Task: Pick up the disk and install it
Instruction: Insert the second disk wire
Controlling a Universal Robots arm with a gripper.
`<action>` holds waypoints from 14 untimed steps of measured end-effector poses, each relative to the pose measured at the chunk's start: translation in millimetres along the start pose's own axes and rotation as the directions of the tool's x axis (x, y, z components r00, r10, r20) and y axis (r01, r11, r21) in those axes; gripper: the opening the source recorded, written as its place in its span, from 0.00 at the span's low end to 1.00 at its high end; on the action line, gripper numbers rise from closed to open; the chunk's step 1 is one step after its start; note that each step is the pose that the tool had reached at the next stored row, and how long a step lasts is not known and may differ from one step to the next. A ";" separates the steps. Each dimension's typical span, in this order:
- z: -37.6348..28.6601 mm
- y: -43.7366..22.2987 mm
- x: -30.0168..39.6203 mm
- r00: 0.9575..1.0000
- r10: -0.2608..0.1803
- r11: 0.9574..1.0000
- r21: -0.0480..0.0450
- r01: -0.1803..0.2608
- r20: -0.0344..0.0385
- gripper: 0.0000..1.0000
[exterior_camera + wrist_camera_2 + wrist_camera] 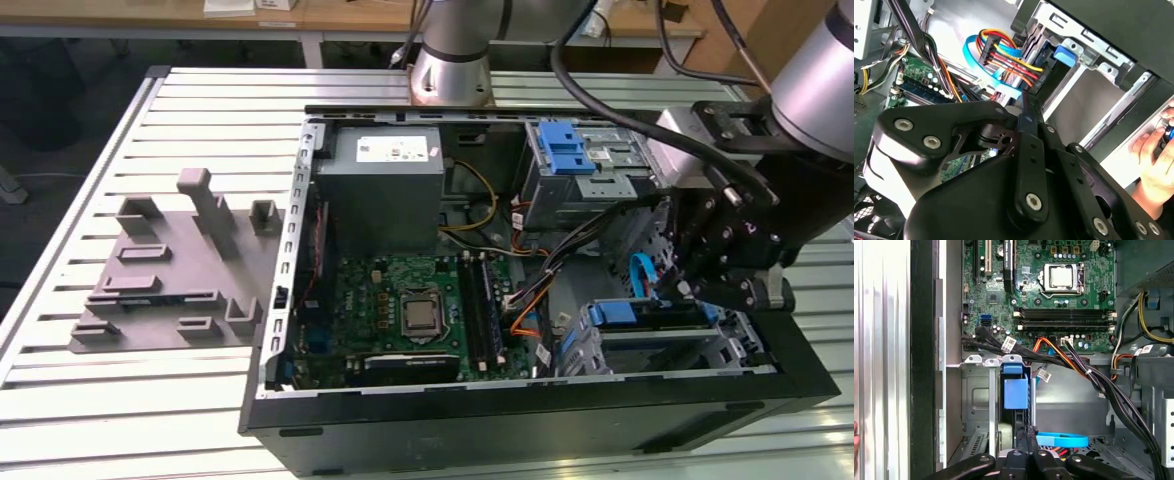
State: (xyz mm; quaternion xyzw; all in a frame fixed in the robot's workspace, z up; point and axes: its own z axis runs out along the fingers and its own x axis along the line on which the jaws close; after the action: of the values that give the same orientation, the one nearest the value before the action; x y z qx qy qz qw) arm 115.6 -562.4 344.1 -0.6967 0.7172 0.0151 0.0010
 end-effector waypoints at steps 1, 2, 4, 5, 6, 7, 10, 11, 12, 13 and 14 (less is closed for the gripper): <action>0.0 -1.8 0.0 1.000 0.000 1.000 -0.002 0.000 0.000 0.11; -0.1 -3.9 -0.1 1.000 0.000 1.000 -0.005 0.000 0.000 0.11; -0.2 -8.0 -0.2 1.000 0.000 1.000 -0.009 0.000 0.000 0.11; -0.1 -10.0 -0.3 1.000 0.000 1.000 -0.011 0.000 0.000 0.11; -0.1 -11.9 -0.3 1.000 0.000 1.000 -0.012 0.000 0.000 0.11; 0.1 -14.0 -0.4 1.000 0.000 1.000 -0.013 0.000 0.000 0.11; 0.4 -19.0 -0.6 1.000 0.000 1.000 -0.016 0.000 0.000 0.11; 0.8 -19.9 -0.6 1.000 0.000 1.000 -0.016 0.000 0.000 0.11; 1.4 -20.1 -0.6 1.000 0.000 1.000 -0.016 0.000 0.000 0.11; 2.1 -20.4 -0.5 1.000 0.001 1.000 -0.016 -0.001 0.000 0.11; 2.8 -20.6 -0.5 1.000 0.000 1.000 -0.016 0.000 0.000 0.11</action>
State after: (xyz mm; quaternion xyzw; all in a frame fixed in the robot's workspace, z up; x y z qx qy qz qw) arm 136.2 -562.4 340.8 -0.6966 0.7172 0.0207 -0.0047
